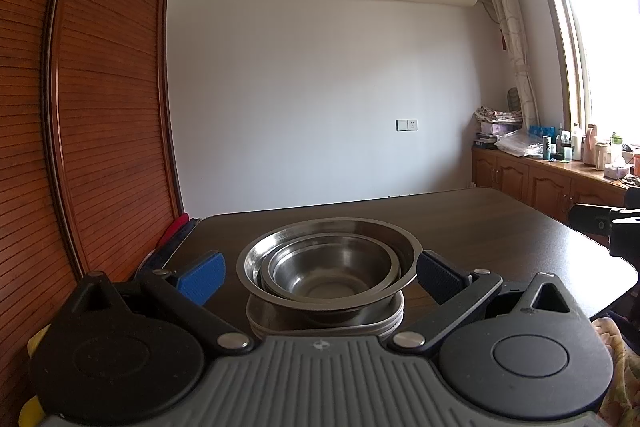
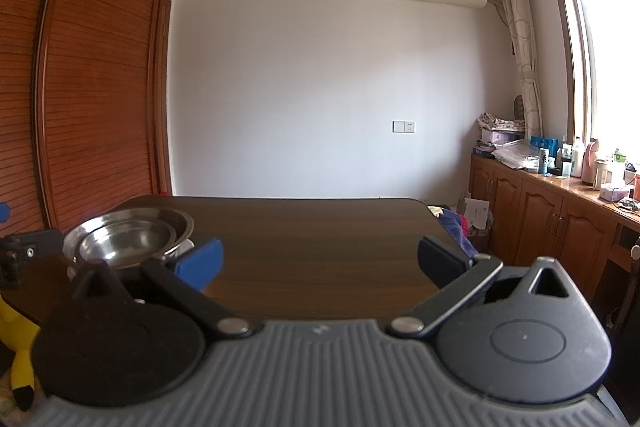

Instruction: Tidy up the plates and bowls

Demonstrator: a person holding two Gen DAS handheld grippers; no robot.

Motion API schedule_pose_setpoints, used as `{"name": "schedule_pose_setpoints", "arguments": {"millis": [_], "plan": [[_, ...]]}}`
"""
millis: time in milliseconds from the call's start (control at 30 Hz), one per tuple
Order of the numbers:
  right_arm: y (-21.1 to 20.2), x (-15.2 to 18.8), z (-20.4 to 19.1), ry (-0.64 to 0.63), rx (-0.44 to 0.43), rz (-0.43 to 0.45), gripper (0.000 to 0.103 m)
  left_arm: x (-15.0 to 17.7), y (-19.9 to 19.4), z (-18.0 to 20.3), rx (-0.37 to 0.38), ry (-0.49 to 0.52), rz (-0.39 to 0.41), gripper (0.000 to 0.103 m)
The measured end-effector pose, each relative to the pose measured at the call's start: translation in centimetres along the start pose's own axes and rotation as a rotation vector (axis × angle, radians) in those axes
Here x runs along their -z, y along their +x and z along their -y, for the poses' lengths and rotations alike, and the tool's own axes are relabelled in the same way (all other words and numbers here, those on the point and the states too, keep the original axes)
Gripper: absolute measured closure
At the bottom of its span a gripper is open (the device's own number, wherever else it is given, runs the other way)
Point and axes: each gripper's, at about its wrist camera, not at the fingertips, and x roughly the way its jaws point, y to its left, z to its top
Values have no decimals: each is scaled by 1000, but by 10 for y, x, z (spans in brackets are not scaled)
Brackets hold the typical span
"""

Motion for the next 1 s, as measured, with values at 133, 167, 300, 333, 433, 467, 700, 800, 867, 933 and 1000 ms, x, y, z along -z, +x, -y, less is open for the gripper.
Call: {"name": "schedule_pose_setpoints", "arguments": {"millis": [133, 167, 300, 333, 433, 467, 700, 800, 867, 933, 1000], "plan": [[0, -1, 0, 4, -5, -2, 0, 1, 1, 0, 3, 0, -1, 0], [0, -1, 0, 6, -7, -3, 0, 1, 1, 0, 3, 0, -1, 0], [-1, -2, 0, 5, -7, 0, 0, 1, 1, 1, 3, 1, 0, 0], [-1, -2, 0, 5, -7, 0, 0, 1, 1, 1, 3, 1, -1, 0], [-1, -2, 0, 3, -5, 0, 0, 1, 1, 1, 4, 1, 0, 0], [-1, -2, -1, 4, -5, 0, 0, 1, 1, 1, 3, 1, 0, 0], [-1, -1, -1, 3, -6, 0, 0, 1, 1, 1, 3, 1, -1, 0], [-1, -1, -2, 2, -4, 0, 0, 1, 1, 1, 3, 1, -1, 0], [-1, -1, -1, 3, -6, -1, 0, 1, 1, 2, 4, 3, 0, 0], [-1, -1, -1, 2, -4, 0, 0, 2, 1, 2, 3, 2, -2, 0], [-1, -1, -1, 3, -5, 2, 0, 2, 1, 2, 4, 0, -3, 0]]}}
